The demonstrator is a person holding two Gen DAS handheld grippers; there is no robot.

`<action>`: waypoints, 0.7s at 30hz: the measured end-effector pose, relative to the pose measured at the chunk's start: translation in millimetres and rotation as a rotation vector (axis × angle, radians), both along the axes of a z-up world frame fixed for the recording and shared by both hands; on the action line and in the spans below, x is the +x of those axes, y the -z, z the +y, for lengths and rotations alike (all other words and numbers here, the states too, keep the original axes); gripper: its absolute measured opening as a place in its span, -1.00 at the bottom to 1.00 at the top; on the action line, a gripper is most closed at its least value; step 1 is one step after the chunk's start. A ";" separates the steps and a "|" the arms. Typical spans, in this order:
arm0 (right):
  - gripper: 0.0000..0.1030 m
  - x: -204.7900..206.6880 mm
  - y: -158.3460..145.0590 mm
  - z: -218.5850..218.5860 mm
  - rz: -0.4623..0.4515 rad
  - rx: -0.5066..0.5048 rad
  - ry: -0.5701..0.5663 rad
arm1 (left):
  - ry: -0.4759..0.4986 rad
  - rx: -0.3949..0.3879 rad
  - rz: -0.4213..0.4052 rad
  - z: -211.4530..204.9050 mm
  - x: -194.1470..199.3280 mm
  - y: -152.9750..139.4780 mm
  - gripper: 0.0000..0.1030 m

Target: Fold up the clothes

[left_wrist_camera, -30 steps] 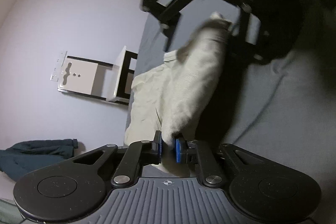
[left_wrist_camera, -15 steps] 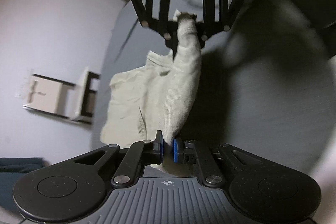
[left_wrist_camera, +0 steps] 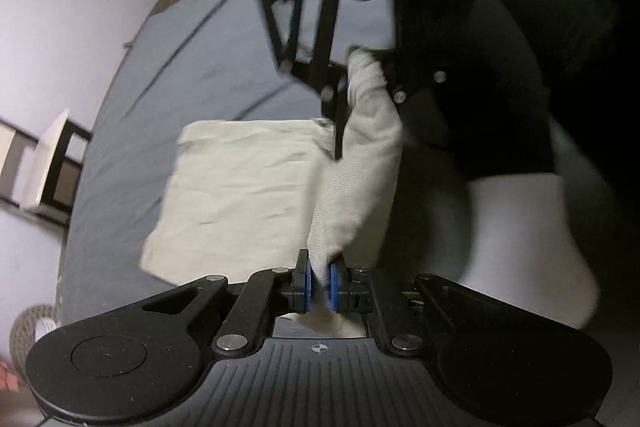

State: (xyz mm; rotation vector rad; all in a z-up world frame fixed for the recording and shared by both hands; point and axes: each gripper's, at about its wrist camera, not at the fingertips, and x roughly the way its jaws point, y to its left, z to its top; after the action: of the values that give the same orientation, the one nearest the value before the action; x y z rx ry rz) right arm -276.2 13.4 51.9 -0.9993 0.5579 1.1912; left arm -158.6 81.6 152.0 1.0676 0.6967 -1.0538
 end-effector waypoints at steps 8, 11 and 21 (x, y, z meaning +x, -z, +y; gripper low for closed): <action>-0.65 87.3 -9.4 -35.4 0.106 0.249 0.401 | -0.119 -0.072 -0.031 -4.5 80.5 -6.0 -0.84; -0.64 116.7 1.9 -51.2 0.164 0.327 0.576 | -0.172 -0.073 -0.028 -10.5 108.3 6.2 -0.84; -0.50 187.0 36.0 -73.5 0.332 0.420 0.793 | -0.402 -0.148 0.101 -10.0 181.4 52.0 -0.83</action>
State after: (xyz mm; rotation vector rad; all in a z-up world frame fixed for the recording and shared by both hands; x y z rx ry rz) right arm -89.2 -60.2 15.9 -0.1655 0.8229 0.7006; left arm 22.8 71.6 100.0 0.7115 0.8596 -0.7997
